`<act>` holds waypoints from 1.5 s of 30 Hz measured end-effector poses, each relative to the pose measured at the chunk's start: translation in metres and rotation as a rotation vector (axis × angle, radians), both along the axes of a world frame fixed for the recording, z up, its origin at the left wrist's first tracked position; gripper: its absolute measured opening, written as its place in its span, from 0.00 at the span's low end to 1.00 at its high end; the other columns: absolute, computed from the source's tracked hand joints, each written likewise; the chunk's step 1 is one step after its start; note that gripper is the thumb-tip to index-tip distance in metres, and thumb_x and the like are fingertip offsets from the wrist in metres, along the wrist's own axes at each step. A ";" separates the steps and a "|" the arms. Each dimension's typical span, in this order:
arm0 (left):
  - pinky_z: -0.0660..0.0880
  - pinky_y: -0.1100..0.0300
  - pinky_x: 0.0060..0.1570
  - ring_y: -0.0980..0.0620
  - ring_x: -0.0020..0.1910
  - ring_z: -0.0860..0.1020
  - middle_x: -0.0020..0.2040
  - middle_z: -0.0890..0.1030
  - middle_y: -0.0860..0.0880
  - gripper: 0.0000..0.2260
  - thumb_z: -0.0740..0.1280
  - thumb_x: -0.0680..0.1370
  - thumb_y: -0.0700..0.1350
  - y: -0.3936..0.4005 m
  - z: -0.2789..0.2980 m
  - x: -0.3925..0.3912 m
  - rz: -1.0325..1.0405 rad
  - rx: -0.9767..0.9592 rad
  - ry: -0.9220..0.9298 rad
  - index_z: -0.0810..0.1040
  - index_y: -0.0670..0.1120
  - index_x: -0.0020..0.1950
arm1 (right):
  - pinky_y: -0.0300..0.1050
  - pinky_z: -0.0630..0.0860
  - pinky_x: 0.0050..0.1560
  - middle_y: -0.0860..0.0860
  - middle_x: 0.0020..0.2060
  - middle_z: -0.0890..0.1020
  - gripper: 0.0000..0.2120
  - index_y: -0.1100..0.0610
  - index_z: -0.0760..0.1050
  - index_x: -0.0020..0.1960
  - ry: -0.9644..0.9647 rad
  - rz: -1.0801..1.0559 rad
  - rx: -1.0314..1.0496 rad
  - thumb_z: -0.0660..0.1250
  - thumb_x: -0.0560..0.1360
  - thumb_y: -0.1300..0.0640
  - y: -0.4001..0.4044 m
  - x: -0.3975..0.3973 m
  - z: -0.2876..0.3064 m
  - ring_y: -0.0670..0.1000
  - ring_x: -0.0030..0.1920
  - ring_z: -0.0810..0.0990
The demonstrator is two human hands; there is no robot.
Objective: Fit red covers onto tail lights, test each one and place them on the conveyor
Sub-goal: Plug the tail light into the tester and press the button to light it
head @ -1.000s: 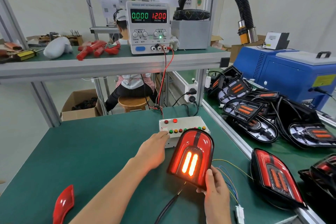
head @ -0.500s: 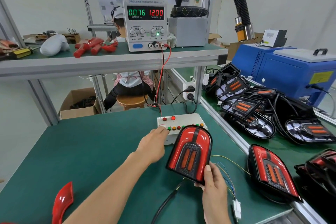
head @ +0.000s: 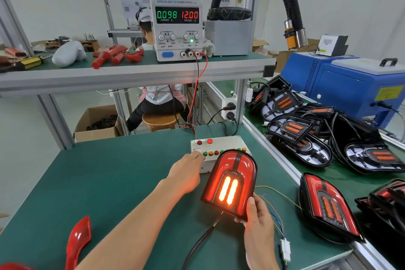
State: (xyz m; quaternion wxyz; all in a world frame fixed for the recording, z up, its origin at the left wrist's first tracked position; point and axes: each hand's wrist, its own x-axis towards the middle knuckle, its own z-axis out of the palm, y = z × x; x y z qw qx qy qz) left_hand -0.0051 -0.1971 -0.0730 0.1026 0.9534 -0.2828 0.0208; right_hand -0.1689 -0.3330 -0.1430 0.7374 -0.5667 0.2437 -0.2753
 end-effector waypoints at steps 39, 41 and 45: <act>0.78 0.51 0.54 0.42 0.71 0.64 0.78 0.57 0.43 0.38 0.62 0.80 0.34 -0.024 0.002 0.009 0.084 0.144 0.102 0.53 0.61 0.83 | 0.38 0.80 0.33 0.44 0.41 0.86 0.11 0.48 0.78 0.56 -0.010 -0.003 0.022 0.59 0.85 0.59 0.000 0.001 0.000 0.42 0.37 0.83; 0.78 0.51 0.55 0.42 0.71 0.64 0.78 0.58 0.43 0.38 0.62 0.80 0.34 -0.025 0.002 0.010 0.084 0.143 0.108 0.53 0.61 0.83 | 0.37 0.80 0.33 0.44 0.41 0.86 0.10 0.49 0.78 0.56 -0.014 -0.004 0.027 0.59 0.85 0.59 0.000 0.000 0.001 0.42 0.37 0.83; 0.76 0.52 0.53 0.42 0.72 0.64 0.78 0.58 0.43 0.38 0.62 0.79 0.33 -0.025 0.002 0.010 0.086 0.138 0.115 0.53 0.61 0.83 | 0.37 0.79 0.32 0.44 0.40 0.86 0.10 0.50 0.78 0.56 -0.016 -0.004 0.026 0.59 0.85 0.59 0.001 0.001 0.003 0.41 0.36 0.82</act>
